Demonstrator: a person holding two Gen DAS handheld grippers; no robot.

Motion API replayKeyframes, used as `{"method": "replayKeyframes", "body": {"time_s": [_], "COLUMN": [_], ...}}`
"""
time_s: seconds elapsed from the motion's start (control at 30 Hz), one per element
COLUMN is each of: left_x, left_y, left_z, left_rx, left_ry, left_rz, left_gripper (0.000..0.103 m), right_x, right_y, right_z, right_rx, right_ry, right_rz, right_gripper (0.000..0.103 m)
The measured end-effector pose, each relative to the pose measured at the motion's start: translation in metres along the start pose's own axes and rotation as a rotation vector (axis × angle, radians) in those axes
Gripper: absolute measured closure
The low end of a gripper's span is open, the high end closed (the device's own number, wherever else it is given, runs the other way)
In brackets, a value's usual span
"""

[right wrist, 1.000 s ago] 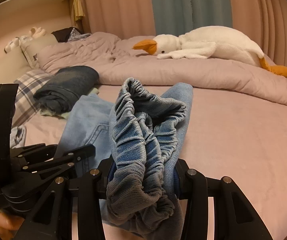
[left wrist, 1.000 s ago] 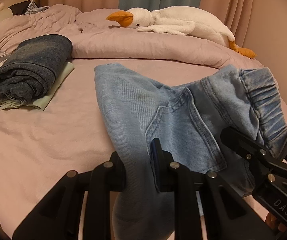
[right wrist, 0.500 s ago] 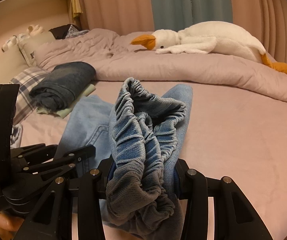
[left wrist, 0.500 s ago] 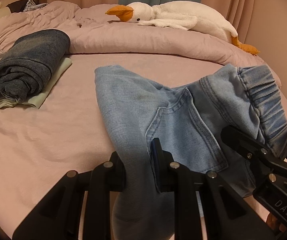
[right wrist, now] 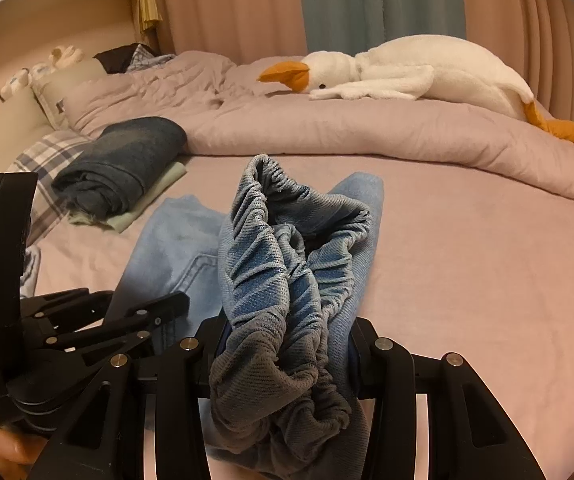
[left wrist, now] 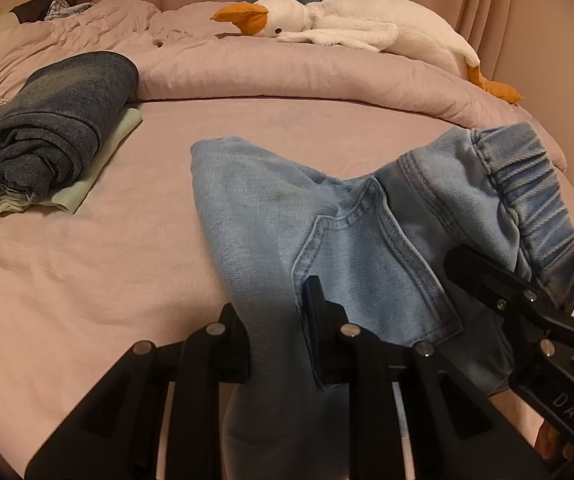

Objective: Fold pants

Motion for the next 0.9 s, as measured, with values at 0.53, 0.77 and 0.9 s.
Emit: {"method": "replayKeyframes", "body": {"time_s": [0.53,0.77,0.9], "left_x": [0.003,0.005,0.005], "left_y": [-0.012,-0.015,-0.015], "left_z": [0.008,0.010,0.011], "left_rx": [-0.029,-0.039,-0.048], "left_ry": [-0.006,-0.012,-0.019], "left_rz": [0.032,0.032,0.030], "left_gripper": [0.075,0.071,0.070], "right_x": [0.012,0.017,0.019], "right_y": [-0.017,-0.021,-0.022], "right_z": [-0.021,-0.028,-0.030], "right_rx": [-0.027,-0.036,-0.036], "right_ry": [-0.104,-0.138,-0.146], "right_rz": [0.068,0.087,0.094], "right_gripper": [0.057,0.057,0.056]}}
Point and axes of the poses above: each gripper's, at about its wrist camera, not at the fingertips, and y roughly against the way its jaws point, z to its left, x to its underside, the point moved 6 cm from there along -y, roughly the way its jaws point, and after that the axes turned 6 degrees about y, right-handed, at the moved point
